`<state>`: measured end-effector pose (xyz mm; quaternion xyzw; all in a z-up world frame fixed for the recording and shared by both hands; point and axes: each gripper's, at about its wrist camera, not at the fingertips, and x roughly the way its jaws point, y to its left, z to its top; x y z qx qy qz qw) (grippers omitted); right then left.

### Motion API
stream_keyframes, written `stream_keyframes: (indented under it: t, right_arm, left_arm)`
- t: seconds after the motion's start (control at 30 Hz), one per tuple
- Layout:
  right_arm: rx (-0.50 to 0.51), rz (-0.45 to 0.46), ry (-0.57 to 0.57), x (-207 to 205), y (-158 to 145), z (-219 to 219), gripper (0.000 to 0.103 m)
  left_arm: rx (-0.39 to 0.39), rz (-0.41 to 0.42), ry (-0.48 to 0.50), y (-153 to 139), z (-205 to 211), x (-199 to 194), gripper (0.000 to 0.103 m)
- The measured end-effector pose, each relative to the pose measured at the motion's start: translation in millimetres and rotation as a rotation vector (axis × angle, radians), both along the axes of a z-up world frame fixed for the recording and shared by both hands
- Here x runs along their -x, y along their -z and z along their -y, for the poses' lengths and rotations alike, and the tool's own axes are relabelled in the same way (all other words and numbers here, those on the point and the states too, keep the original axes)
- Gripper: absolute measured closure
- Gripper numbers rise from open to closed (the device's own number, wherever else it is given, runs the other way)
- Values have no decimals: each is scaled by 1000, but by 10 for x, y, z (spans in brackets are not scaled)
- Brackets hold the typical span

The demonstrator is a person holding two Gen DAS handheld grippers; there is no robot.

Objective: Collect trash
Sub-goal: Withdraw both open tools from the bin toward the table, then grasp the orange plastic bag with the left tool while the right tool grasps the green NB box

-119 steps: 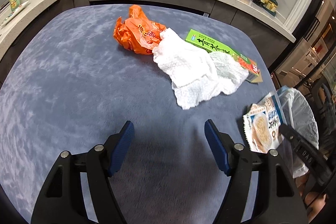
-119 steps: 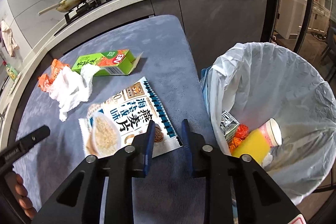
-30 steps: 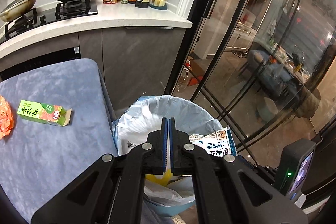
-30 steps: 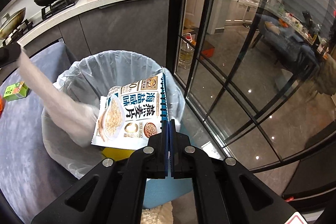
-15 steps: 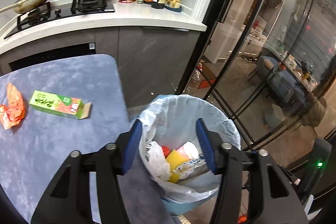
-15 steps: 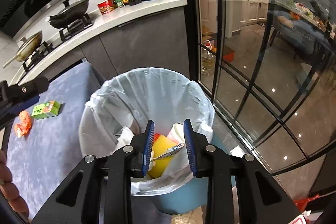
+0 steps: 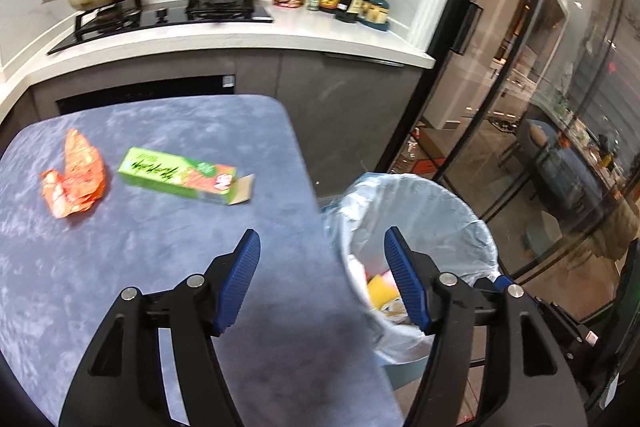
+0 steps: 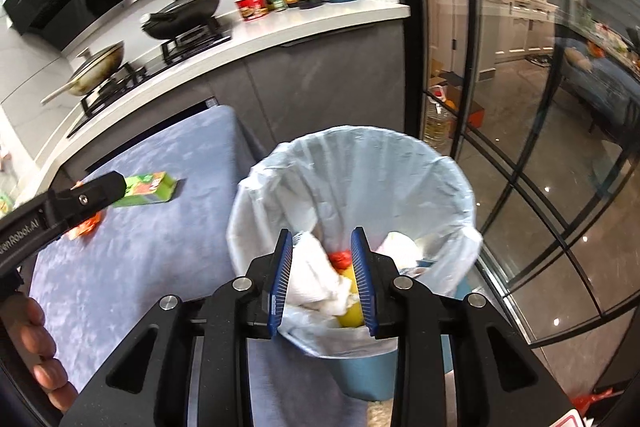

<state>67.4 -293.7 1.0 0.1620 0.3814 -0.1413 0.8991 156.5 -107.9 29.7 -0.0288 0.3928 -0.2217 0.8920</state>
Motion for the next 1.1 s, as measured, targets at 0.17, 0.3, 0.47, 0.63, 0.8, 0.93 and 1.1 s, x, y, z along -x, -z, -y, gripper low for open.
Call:
stream_keyframes:
  t: [0.17, 0.3, 0.47, 0.63, 0.8, 0.93, 1.1]
  right_arm:
    - [-2, -1, -52, -93, -9, -284, 68]
    - [2, -2, -89, -175, -14, -492, 65]
    - [14, -6, -130, -294, -3, -744, 57]
    - [14, -15, -165, -434, 27, -948, 55]
    - [14, -29, -195, -571, 83, -1129, 55]
    - [18, -38, -217, -661, 122, -1242, 55]
    - [21, -47, -235, -806, 183, -1345, 55]
  left_arm:
    - [-6, -18, -61, 82, -354, -43, 40]
    - [-12, -26, -122, 137, -659, -74, 32]
    - [-15, -51, -217, 233, -1091, -179, 26]
    - [-13, -79, -316, 355, -1509, -336, 22]
    - [-22, -99, -399, 455, -1847, -517, 21]
    - [-19, -114, -456, 531, -2089, -710, 21]
    - [-15, -125, -501, 604, -2271, -957, 21]
